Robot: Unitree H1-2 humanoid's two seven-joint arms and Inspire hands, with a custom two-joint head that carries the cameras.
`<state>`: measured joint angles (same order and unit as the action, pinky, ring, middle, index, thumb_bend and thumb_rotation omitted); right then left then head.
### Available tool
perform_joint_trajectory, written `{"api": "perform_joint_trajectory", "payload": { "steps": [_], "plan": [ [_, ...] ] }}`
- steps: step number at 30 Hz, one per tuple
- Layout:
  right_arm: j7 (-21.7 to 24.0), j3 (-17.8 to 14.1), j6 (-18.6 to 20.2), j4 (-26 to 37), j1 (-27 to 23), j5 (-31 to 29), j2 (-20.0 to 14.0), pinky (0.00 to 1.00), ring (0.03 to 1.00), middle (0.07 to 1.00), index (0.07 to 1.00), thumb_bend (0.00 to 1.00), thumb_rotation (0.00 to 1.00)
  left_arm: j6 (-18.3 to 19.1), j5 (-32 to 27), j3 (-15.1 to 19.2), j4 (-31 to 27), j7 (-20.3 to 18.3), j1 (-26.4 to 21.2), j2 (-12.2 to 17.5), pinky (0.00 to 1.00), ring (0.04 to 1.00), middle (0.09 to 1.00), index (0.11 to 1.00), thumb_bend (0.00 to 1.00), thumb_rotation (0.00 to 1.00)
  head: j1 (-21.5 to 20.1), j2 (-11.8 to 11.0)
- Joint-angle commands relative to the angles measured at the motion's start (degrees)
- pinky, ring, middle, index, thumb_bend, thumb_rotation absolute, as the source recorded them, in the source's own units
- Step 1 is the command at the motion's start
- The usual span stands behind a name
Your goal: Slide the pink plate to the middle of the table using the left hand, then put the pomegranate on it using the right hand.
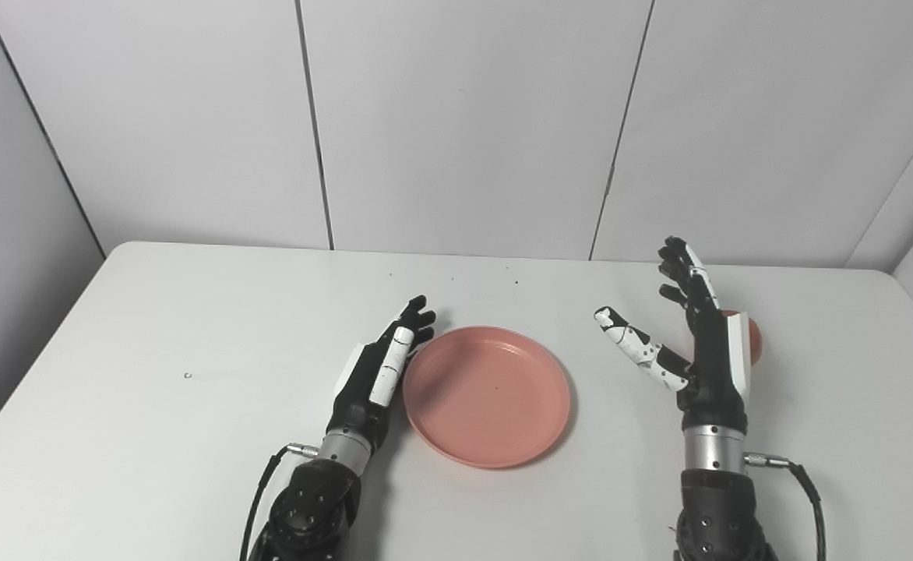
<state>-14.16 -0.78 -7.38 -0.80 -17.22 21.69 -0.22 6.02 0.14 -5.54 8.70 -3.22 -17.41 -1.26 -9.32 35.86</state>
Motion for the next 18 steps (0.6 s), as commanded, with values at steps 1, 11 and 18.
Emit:
{"api": "perform_joint_trajectory", "payload": {
  "steps": [1,11,18],
  "plan": [
    [-0.1,-0.4,1.2,1.6,-2.4,1.4,-1.5,0.78,0.831,0.845,0.861,0.73,0.42,-1.8,0.1,0.1,-1.0,-0.1,-1.2,-0.5,0.88,0.918,0.922,0.917,0.68,1.0,0.0,0.0],
    [-1.6,-1.9,7.4,0.2,-4.5,5.4,-4.5,0.82,0.852,0.846,0.859,0.76,0.45,-3.0,0.0,0.6,-0.3,0.2,-1.3,-0.4,0.87,0.914,0.92,0.918,0.67,1.0,-1.0,-0.7],
    [-1.5,-1.9,9.0,-1.5,-5.7,6.6,-5.6,0.81,0.854,0.853,0.856,0.76,0.46,-3.6,0.3,0.7,-0.2,0.4,-1.1,-0.4,0.88,0.918,0.922,0.918,0.67,1.0,-1.4,-0.6]
  ]
}}
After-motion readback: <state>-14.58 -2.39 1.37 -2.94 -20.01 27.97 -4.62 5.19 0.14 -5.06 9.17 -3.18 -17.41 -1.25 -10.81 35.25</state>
